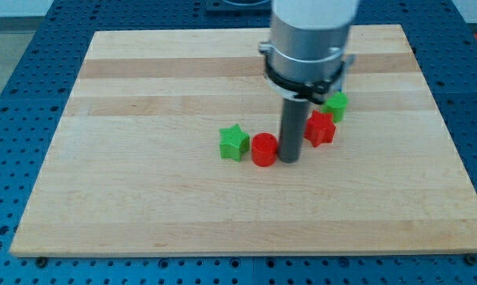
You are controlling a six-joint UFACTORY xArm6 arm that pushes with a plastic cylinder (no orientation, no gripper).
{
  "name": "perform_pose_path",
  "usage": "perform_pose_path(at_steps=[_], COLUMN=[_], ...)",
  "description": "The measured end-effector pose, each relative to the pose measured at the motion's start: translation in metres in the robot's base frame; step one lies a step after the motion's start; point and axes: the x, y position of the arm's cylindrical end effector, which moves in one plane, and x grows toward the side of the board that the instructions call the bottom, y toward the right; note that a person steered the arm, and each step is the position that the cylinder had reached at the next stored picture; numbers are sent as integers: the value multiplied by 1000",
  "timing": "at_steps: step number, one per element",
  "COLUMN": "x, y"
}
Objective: Slide the red circle and green star horizontally at the left side of the red star
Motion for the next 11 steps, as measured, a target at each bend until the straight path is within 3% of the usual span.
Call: perform_pose_path(at_steps=[1,2,4,5,6,7,8,10,11], x=[35,30,-20,-22,-14,8,-14,-30,-14], y=[2,-47,-60,-127,-122,-175,-235,-122,-174])
